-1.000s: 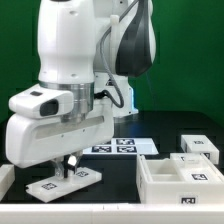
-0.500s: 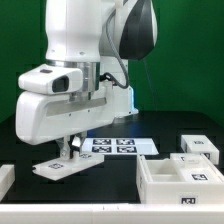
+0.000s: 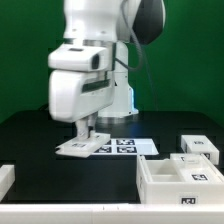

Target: Assemble cabinet

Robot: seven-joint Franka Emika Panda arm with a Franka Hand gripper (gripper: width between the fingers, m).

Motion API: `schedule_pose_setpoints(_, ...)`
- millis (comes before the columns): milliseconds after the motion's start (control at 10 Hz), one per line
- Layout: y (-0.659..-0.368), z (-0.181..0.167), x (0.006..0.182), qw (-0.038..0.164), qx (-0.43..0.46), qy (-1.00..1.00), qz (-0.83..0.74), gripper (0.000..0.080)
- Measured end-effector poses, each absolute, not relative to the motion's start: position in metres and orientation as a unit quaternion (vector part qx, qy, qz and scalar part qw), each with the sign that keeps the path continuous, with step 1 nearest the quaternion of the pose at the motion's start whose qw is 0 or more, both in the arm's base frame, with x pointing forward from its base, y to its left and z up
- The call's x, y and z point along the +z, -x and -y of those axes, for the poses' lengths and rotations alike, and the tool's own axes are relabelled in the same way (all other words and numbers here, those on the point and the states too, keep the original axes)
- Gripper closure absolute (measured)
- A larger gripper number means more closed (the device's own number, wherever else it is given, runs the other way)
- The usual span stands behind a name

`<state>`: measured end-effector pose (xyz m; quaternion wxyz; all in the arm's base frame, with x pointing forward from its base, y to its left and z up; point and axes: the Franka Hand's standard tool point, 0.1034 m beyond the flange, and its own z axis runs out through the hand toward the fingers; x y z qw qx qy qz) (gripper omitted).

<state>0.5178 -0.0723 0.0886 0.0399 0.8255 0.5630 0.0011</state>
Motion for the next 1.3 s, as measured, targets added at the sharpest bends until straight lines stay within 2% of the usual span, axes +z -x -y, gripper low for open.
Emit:
schedule_pose_setpoints(400,-0.514,0.08,0.088,0.039,0.018,-0.844,-0.534,0.0735)
schedule_pose_setpoints(500,-0.516,0.065,0.09,0.044,0.015,-0.809,-0.586,0.0735)
schedule_pose_setpoints(700,-0.519,0.01,0.09,0.048,0.013,-0.764,-0.643,0.0735)
schedule_pose_setpoints(800,-0.512,-0.003,0.092,0.051,0.028,-0.76,-0.648,0.0735)
schedule_pose_setpoints(1000,-0.507,0.007,0.093,0.053,0.03,-0.769,-0.636,0.0735)
schedule_pose_setpoints(1300,-0.506,0.004,0.092,0.053,0.029,-0.766,-0.64,0.0735)
